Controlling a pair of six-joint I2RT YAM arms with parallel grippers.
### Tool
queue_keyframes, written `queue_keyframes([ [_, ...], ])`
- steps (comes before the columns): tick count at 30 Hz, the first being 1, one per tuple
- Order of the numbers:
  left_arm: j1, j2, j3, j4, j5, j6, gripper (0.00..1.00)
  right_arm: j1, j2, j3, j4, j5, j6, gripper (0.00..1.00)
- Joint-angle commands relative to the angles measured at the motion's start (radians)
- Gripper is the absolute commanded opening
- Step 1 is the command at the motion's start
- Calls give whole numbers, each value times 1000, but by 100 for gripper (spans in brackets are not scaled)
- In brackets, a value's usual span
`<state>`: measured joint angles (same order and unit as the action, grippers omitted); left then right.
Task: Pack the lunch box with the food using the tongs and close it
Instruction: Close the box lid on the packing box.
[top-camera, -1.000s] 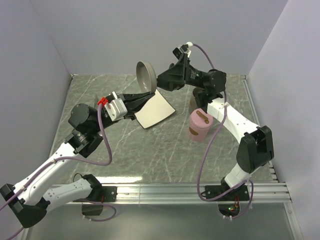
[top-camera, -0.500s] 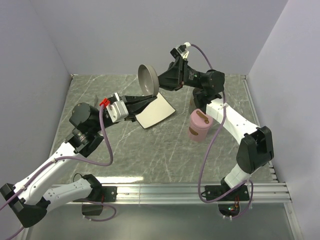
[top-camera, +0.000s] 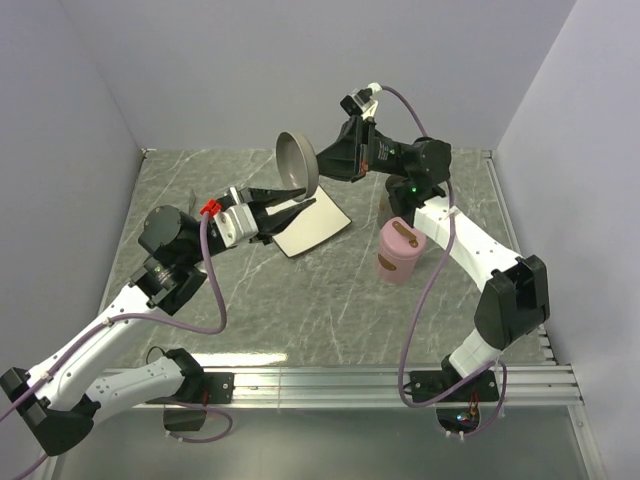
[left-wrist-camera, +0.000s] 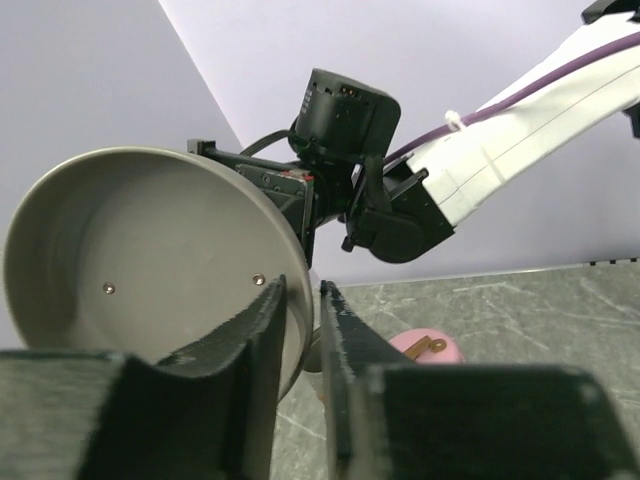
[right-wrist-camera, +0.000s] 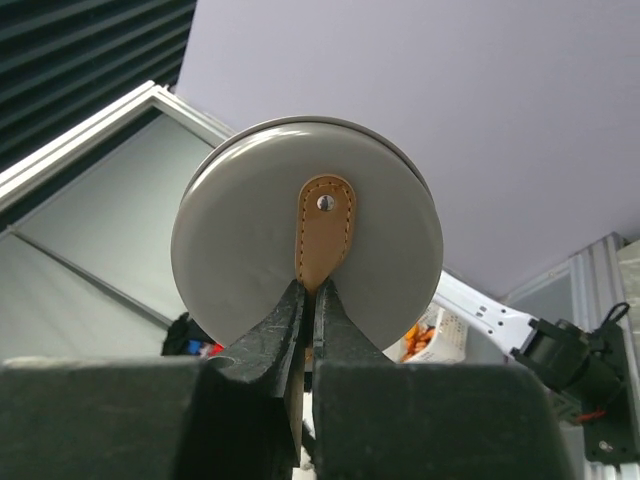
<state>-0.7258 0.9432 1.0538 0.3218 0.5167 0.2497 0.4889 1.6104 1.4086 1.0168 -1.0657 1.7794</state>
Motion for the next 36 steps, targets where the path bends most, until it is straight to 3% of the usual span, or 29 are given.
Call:
queue_keyframes([
  [1,2,-17,15,0,-12,0,28,-15,-60,53,-15,-20,-67,0],
  [3,3,-23,12,-4,-23,-3,41,-32,-64,56,-56,-22,-100,0],
  [10,9,-35,0,-10,-53,-20,61,-85,-81,85,-292,-28,-283,0],
  [11,11,-38,-2,-18,-61,-27,67,-98,-81,95,-341,-31,-322,0],
  [13,14,-37,3,-58,-70,-35,96,-130,-86,134,-517,-34,-470,0],
  [14,16,-35,12,-81,-73,-43,99,-136,-89,151,-587,-37,-527,0],
  [20,17,9,101,-318,-213,-33,99,-205,-78,358,-1248,84,-1119,0],
  [21,17,17,116,-363,-252,-38,99,-207,-66,431,-1414,177,-1278,0],
  [25,19,71,207,-545,-305,-61,99,-213,-18,577,-1706,436,-1584,0],
  [30,19,123,264,-676,-339,-73,99,-211,75,708,-1932,712,-1837,0],
  [36,22,128,215,-696,-345,-56,99,-214,129,705,-1995,981,-2017,0],
])
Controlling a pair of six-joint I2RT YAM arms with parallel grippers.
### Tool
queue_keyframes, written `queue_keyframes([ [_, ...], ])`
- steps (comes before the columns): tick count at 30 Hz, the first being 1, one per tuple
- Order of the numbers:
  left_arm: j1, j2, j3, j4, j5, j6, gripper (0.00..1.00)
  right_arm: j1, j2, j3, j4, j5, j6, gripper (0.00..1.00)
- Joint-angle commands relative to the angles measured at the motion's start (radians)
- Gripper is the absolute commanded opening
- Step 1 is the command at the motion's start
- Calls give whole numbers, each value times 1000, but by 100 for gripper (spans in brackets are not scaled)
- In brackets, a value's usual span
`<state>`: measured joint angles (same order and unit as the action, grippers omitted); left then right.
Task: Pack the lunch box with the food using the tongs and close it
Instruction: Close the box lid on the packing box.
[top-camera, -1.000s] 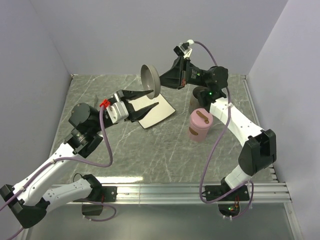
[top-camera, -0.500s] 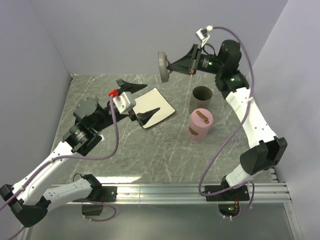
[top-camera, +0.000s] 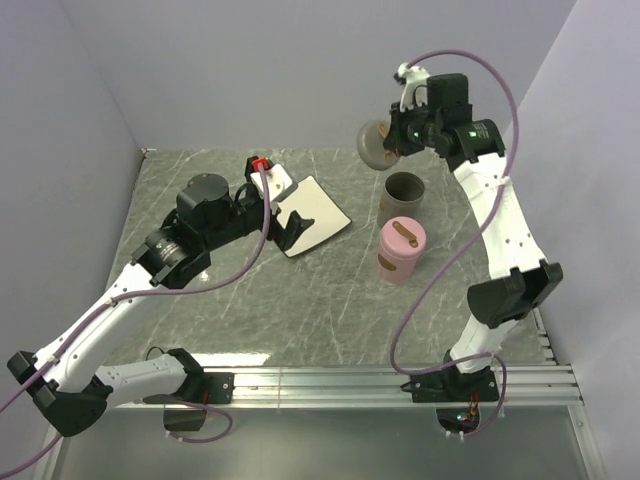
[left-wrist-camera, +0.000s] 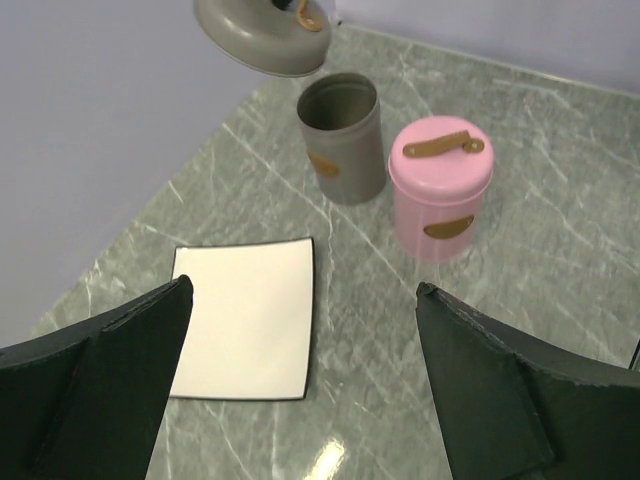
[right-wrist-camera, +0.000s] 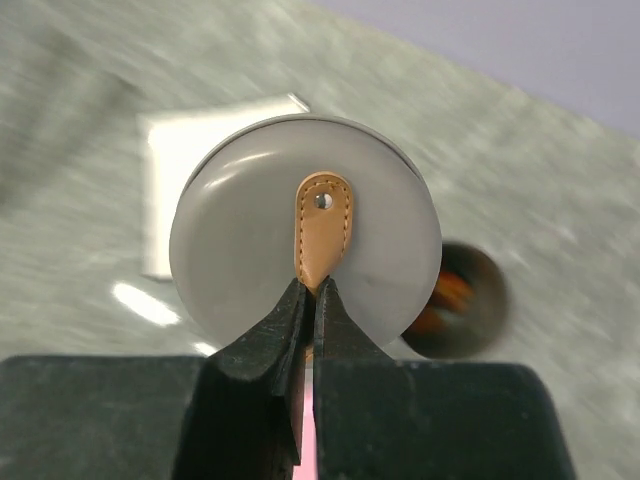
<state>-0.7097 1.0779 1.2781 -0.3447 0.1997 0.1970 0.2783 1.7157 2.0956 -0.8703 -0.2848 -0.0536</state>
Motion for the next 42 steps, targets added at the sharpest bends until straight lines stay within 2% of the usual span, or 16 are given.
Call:
queue_keyframes([
  [1,7,-7,-19,-37,-28,7,99,-5,31,18,-116,220,-202,0],
  [11,58,68,50,-238,110,79,99,-42,228,144,-245,331,-325,0],
  [17,64,60,27,-224,116,82,99,-62,248,98,-220,320,-345,0],
  [30,64,111,52,-226,96,68,99,-93,321,121,-259,200,-338,0],
  [42,64,128,58,-224,92,62,100,-96,352,113,-272,174,-328,0],
])
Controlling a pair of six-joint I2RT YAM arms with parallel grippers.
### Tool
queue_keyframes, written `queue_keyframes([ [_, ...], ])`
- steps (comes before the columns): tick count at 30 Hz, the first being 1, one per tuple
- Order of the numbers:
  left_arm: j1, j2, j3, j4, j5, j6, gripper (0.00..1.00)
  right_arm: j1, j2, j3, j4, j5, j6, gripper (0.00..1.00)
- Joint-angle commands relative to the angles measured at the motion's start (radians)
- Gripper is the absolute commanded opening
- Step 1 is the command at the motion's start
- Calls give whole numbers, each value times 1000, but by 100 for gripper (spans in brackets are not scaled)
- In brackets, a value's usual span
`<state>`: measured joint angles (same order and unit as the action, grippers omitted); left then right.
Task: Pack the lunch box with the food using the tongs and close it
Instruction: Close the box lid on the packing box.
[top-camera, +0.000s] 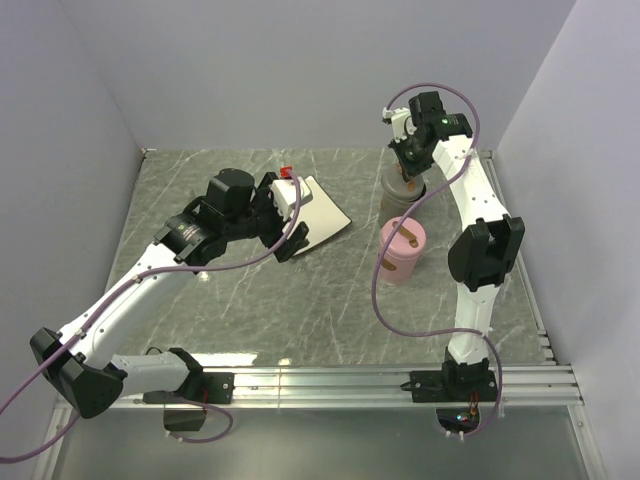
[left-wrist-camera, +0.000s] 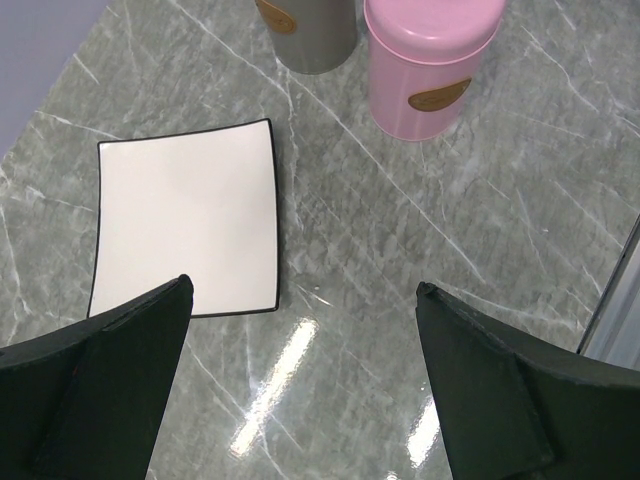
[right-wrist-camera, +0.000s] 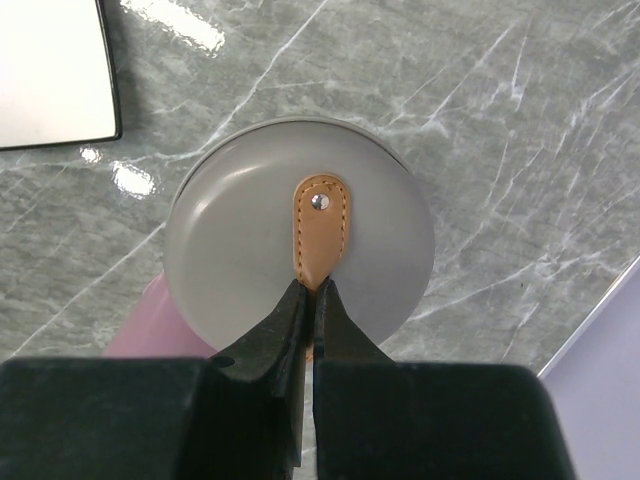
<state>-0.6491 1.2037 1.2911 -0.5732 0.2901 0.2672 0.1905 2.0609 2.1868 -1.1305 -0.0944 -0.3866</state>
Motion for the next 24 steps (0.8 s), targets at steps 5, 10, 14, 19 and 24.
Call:
queue_keyframes([
  [5,5,3,39,4,1,-8,99,-14,4,36,-22,4,5,0],
  [10,3,5,40,6,6,-10,99,-16,-12,74,-51,41,-9,0],
  [14,3,7,40,7,11,-10,99,-14,-22,65,-64,32,-18,0],
  [19,5,8,42,6,9,-10,99,-16,-24,36,-63,25,-20,0],
  [24,3,8,45,3,11,-9,99,-19,-7,36,-48,30,-18,0],
])
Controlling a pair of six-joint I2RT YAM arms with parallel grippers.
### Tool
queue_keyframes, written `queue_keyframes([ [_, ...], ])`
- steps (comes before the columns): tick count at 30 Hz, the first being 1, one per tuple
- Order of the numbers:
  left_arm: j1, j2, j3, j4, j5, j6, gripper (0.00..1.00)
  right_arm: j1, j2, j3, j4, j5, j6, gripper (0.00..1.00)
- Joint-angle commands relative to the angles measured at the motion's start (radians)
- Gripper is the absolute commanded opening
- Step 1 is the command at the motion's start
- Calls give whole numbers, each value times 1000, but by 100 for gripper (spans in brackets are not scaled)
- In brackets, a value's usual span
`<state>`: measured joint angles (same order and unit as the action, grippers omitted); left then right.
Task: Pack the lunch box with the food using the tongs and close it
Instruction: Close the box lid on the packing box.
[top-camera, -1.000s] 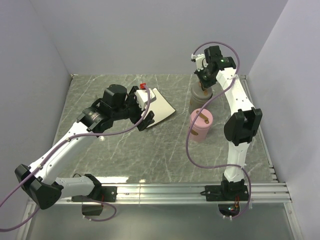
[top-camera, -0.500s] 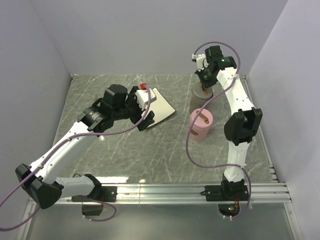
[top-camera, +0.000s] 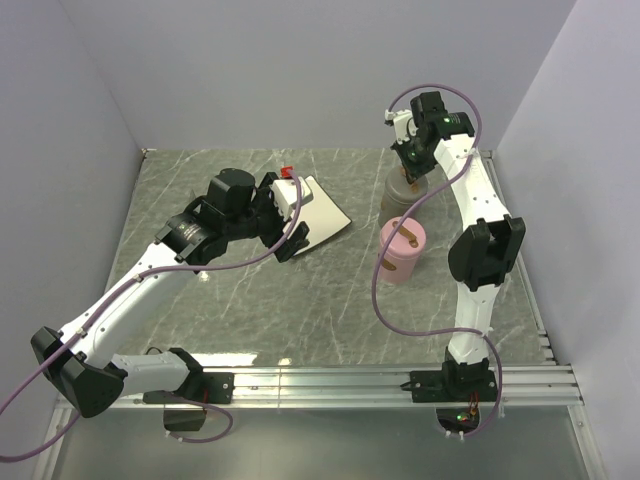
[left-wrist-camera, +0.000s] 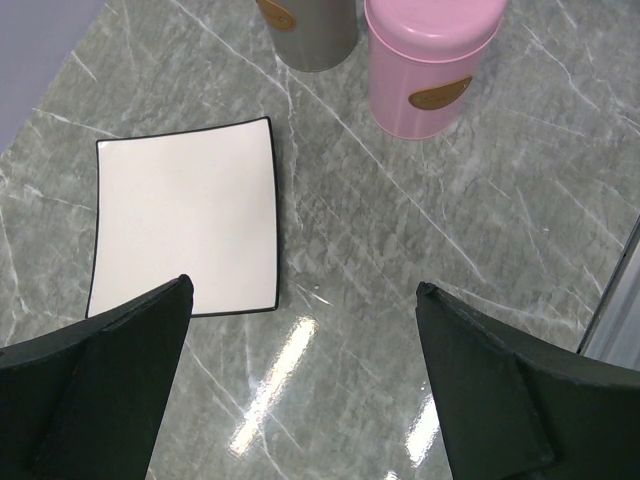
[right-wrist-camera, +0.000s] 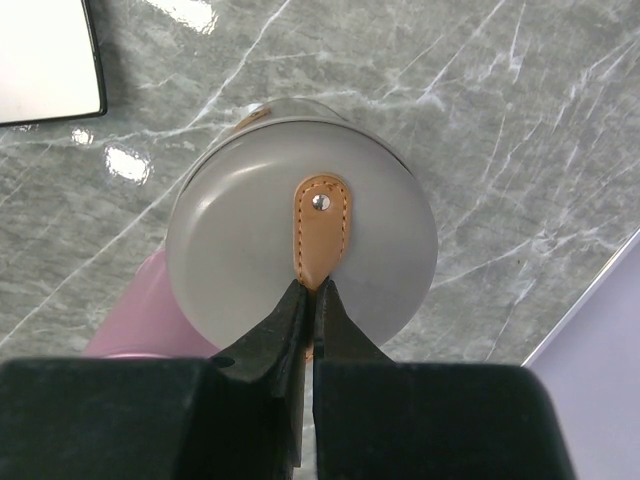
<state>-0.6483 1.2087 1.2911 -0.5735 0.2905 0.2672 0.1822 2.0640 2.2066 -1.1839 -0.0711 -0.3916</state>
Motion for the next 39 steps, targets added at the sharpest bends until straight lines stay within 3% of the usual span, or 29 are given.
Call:
queue_keyframes([
  [1,3,3,45,3,10,-10,99,-10,-5,18,4,8,-13,0],
  [19,3,-1,25,11,18,-3,99,-20,47,21,-11,-9,-27,0],
  [39,3,-11,7,12,12,-3,99,39,25,-71,37,97,-35,0],
])
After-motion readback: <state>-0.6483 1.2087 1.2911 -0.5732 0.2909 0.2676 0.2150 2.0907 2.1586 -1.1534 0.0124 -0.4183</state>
